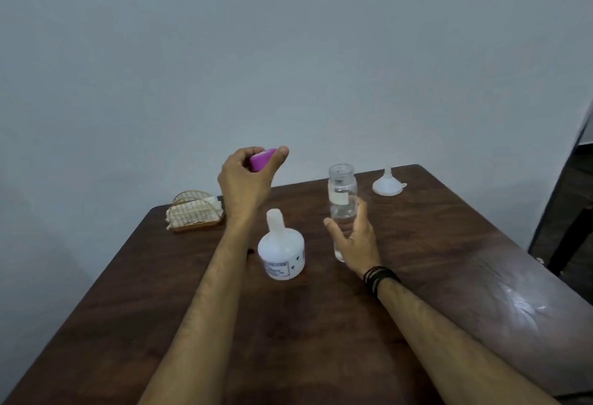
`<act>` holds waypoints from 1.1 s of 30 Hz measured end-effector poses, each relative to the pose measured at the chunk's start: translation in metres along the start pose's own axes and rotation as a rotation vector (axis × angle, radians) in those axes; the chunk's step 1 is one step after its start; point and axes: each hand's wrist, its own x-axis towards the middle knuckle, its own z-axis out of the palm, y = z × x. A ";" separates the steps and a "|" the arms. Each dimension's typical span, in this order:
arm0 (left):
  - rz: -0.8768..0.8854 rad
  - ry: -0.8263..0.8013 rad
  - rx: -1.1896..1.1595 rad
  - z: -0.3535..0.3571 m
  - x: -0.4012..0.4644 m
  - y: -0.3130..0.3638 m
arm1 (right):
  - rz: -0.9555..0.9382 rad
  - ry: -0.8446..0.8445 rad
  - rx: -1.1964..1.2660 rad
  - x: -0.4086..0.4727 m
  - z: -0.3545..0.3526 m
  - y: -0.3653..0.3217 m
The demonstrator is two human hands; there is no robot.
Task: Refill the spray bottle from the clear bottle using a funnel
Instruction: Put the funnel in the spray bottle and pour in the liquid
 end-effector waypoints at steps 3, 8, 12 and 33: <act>-0.089 0.052 0.043 -0.035 -0.015 -0.044 | -0.010 0.017 0.005 -0.001 0.001 -0.001; -0.212 -0.028 0.328 -0.062 -0.053 -0.122 | 0.003 0.020 -0.002 -0.002 0.004 -0.002; -0.240 -0.119 0.479 -0.061 -0.075 -0.147 | 0.019 0.022 -0.004 -0.003 0.004 -0.005; -0.059 -0.190 0.261 0.020 -0.076 -0.122 | 0.049 0.015 -0.037 -0.003 -0.001 -0.012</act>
